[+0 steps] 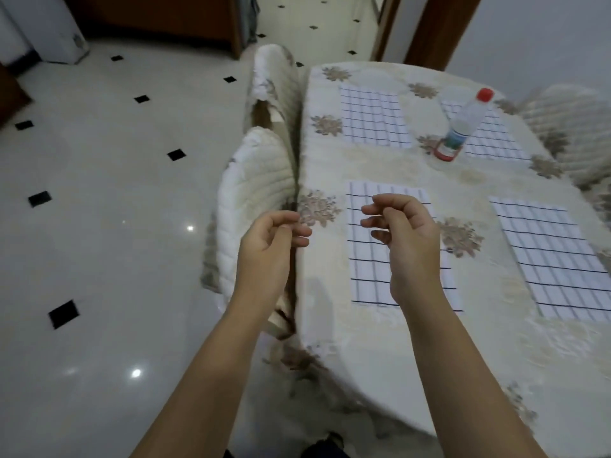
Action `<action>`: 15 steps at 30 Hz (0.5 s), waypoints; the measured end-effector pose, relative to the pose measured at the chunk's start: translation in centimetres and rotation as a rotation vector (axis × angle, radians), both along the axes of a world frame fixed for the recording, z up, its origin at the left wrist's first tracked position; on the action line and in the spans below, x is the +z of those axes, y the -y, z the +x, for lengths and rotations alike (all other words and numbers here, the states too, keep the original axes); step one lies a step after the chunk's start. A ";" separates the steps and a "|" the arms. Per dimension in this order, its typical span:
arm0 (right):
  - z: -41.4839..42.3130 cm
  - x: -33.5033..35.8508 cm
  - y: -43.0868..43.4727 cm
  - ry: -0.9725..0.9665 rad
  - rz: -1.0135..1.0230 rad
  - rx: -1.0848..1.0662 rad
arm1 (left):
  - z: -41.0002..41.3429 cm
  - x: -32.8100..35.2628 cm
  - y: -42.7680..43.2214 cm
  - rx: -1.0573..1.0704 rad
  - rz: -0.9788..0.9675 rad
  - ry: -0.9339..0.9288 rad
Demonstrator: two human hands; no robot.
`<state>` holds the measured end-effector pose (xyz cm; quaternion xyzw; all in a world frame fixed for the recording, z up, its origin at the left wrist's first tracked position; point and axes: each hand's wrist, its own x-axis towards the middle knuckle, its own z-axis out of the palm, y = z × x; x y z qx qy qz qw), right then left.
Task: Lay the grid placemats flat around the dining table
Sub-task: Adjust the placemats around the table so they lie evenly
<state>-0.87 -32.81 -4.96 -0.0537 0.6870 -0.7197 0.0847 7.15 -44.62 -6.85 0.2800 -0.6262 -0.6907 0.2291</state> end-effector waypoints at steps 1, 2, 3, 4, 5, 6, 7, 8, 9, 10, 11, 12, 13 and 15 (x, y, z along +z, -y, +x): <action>1.0 -0.2 2.1 0.001 -0.017 0.004 | 1.1 0.2 2.0 0.006 -0.009 -0.016; 1.8 -0.3 3.7 0.002 -0.031 -0.001 | 1.9 0.4 3.4 0.001 -0.010 -0.027; 3.0 -0.5 5.8 0.013 -0.049 -0.017 | 2.9 0.6 5.4 -0.017 -0.017 -0.023; 3.9 -0.6 7.4 0.024 -0.070 -0.035 | 3.6 0.8 7.0 -0.033 -0.024 -0.013; 4.7 -0.6 8.9 0.030 -0.084 -0.049 | 4.3 0.9 8.6 -0.040 -0.031 -0.005; 5.7 -0.7 10.9 0.035 -0.095 -0.063 | 5.0 1.0 10.7 -0.055 -0.043 0.004; 6.3 -0.7 12.2 0.038 -0.099 -0.077 | 5.3 1.1 12.2 -0.076 -0.055 0.007; 7.0 -0.7 13.8 0.045 -0.103 -0.096 | 5.6 1.2 14.0 -0.108 -0.065 0.012; 7.5 -0.7 15.0 0.054 -0.116 -0.112 | 5.6 1.4 15.3 -0.138 -0.082 0.015; 7.7 -0.5 15.7 0.061 -0.125 -0.115 | 5.5 1.6 16.0 -0.152 -0.093 0.007; 8.1 -0.5 16.8 0.069 -0.130 -0.134 | 5.3 1.6 17.2 -0.182 -0.093 0.010; 8.2 -0.6 17.5 0.075 -0.131 -0.154 | 5.0 1.6 17.9 -0.210 -0.087 0.005; 8.1 -0.6 18.3 0.076 -0.137 -0.185 | 4.4 1.5 18.7 -0.246 -0.079 -0.002; 7.6 -0.6 19.4 0.083 -0.143 -0.237 | 3.4 1.2 19.7 -0.315 -0.077 -0.004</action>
